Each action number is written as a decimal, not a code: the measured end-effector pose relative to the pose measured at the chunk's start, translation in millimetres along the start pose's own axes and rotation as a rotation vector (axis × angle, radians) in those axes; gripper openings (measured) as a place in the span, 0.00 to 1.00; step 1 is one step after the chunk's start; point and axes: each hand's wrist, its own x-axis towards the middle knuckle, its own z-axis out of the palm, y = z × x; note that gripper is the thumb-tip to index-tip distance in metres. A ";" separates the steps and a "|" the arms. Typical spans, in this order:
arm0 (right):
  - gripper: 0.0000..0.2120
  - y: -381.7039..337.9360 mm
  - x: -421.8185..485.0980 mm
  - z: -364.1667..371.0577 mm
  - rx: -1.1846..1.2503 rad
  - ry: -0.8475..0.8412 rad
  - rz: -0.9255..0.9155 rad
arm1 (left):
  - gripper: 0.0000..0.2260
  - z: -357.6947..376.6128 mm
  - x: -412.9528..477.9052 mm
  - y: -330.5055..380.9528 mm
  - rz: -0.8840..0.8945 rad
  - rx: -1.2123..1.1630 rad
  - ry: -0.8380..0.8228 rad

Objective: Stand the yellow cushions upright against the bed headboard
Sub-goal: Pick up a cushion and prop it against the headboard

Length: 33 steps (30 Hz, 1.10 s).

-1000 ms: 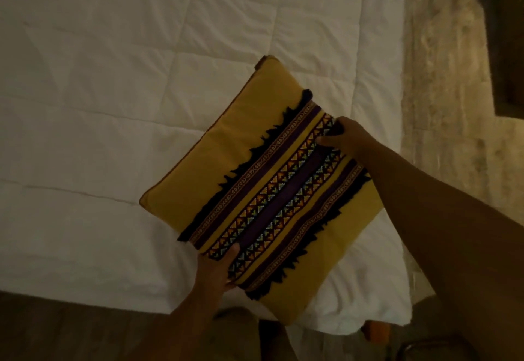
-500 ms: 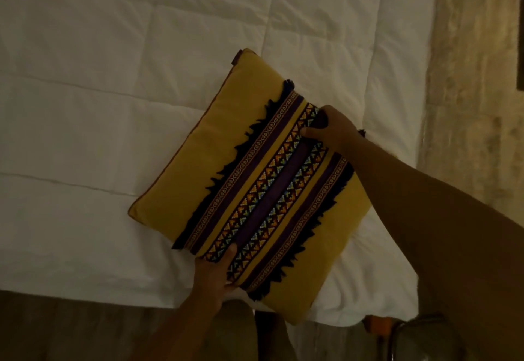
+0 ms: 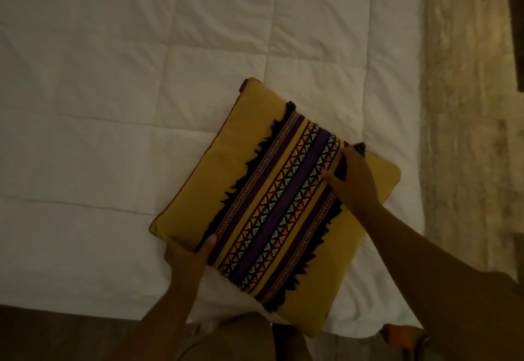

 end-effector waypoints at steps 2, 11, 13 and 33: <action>0.38 10.6 -19.4 3.1 -0.026 0.014 0.037 | 0.47 -13.4 23.0 17.8 0.046 0.119 0.014; 0.41 54.7 -98.6 33.1 0.237 0.071 0.459 | 0.55 -9.5 102.6 114.8 0.294 0.398 -0.157; 0.42 61.5 -116.9 45.6 0.384 0.077 0.542 | 0.55 2.1 111.6 133.0 0.348 0.444 -0.220; 0.45 83.3 -123.2 66.1 1.083 0.032 0.787 | 0.43 34.0 137.3 148.7 0.204 0.355 -0.622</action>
